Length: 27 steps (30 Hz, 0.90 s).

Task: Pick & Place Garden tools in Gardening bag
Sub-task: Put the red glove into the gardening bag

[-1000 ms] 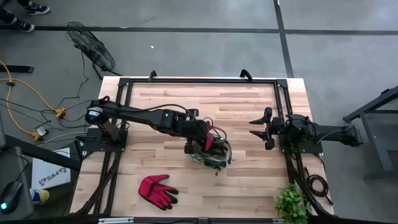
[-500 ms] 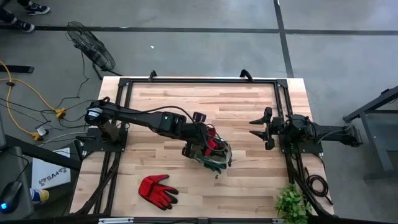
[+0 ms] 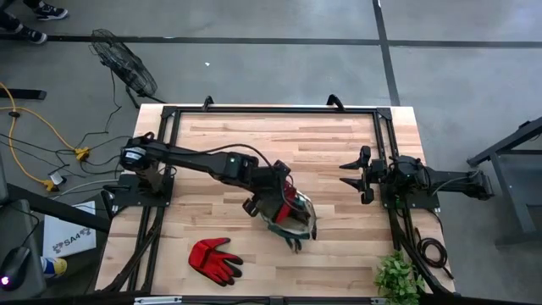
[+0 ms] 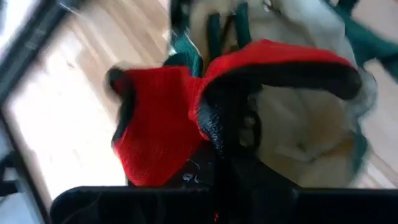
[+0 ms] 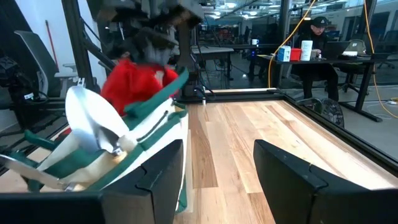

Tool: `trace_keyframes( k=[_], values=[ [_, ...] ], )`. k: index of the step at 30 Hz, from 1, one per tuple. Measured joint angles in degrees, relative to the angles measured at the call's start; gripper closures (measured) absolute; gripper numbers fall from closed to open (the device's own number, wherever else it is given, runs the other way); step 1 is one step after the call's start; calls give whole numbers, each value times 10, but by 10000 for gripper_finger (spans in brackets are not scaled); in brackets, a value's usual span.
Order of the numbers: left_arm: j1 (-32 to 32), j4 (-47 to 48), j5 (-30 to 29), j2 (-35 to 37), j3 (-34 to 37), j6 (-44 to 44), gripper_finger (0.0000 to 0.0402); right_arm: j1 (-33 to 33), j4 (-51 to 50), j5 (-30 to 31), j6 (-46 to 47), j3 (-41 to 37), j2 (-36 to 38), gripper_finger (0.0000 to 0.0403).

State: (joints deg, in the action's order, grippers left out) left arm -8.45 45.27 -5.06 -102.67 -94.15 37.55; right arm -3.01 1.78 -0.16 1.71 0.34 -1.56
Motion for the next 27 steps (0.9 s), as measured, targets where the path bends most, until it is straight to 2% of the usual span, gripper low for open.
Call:
trace_keyframes(
  k=[8, 17, 27],
  values=[
    [34, 16, 3, -9, 1, -4, 401, 0, 0, 0, 0, 0, 0, 214],
    [82, 32, -32, -16, 1, -48, 401, 0, 0, 0, 0, 0, 0, 214],
    [89, 28, -35, -16, 1, -48, 401, 0, 0, 0, 0, 0, 0, 214]
  ],
)
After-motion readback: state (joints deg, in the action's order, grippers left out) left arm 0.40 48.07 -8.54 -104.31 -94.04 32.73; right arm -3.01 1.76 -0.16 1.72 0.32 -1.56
